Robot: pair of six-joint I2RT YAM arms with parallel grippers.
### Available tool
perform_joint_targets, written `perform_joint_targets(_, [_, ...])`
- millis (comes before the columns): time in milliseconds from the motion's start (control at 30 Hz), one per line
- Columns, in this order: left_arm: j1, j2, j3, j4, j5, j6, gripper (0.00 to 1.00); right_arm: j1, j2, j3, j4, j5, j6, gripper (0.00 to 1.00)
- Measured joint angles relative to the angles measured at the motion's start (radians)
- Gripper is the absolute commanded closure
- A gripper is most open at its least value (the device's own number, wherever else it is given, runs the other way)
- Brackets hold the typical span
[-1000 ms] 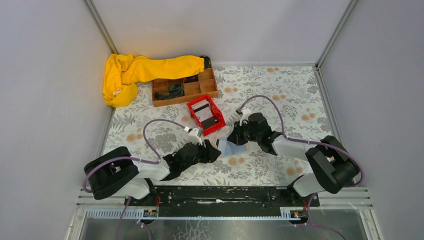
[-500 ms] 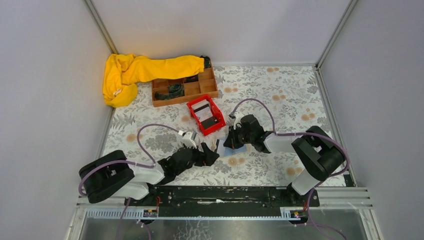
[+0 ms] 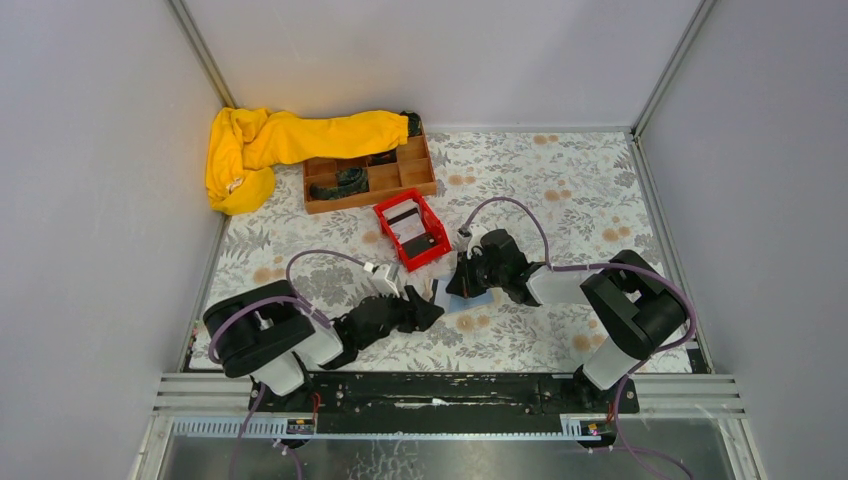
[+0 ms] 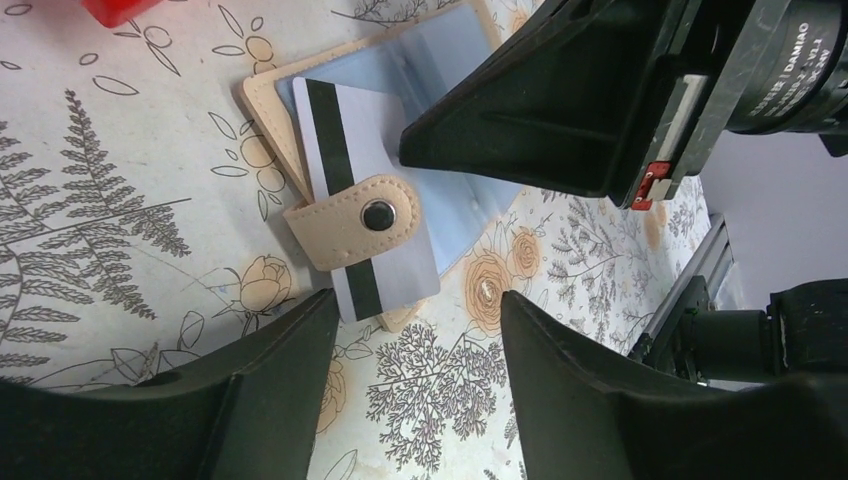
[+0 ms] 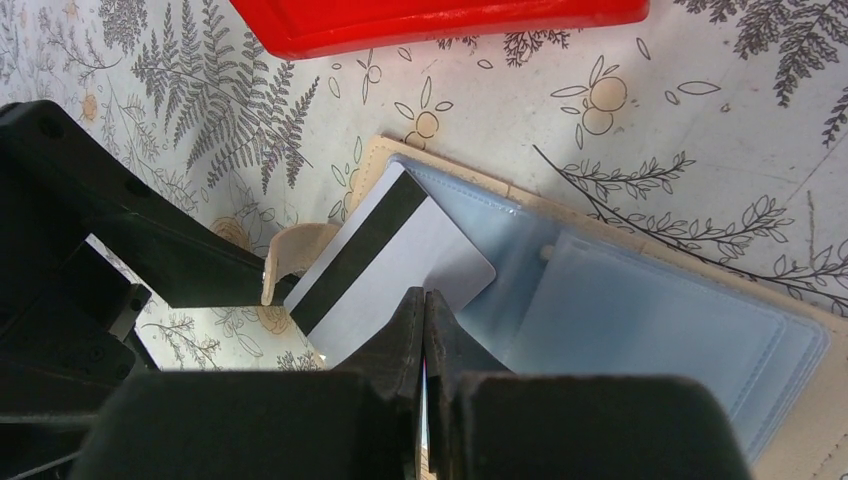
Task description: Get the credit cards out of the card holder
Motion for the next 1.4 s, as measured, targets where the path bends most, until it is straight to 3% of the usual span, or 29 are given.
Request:
perform_joint_targets(500, [0.011, 0.087, -0.039, 0.104, 0.014, -0.067, 0.8, -0.001, 0.005, 0.0, 0.011, -0.013, 0.002, 1.0])
perform_joint_targets(567, [0.015, 0.119, -0.05, 0.145, 0.014, -0.082, 0.79, -0.001, 0.006, 0.0, 0.011, -0.016, 0.002, 1.0])
perform_joint_targets(667, [0.024, 0.184, -0.058, 0.239, 0.017, -0.117, 0.59, -0.002, 0.008, 0.0, 0.013, -0.021, 0.002, 1.0])
perform_joint_targets(767, [0.034, 0.274, -0.063, 0.386, 0.022, -0.178, 0.46, -0.002, 0.009, -0.002, 0.017, -0.023, 0.005, 1.0])
perform_joint_targets(933, [0.045, 0.337, -0.067, 0.496, 0.018, -0.255, 0.41, -0.002, 0.009, -0.011, 0.035, -0.024, 0.013, 1.0])
perform_joint_targets(1033, [0.045, 0.335, -0.068, 0.495, 0.014, -0.271, 0.5, -0.002, 0.009, -0.015, 0.043, -0.024, 0.015, 1.0])
perform_joint_targets(1233, [0.046, 0.376, -0.066, 0.494, 0.013, -0.283, 0.78, -0.002, 0.009, -0.016, 0.045, -0.025, 0.017, 1.0])
perform_joint_targets(1333, [0.047, 0.402, -0.059, 0.494, 0.014, -0.298, 0.99, -0.002, 0.009, -0.018, 0.047, -0.025, 0.018, 1.0])
perform_joint_targets(1400, [0.048, 0.403, -0.059, 0.494, 0.014, -0.302, 1.0, -0.003, 0.009, -0.018, 0.048, -0.025, 0.018, 1.0])
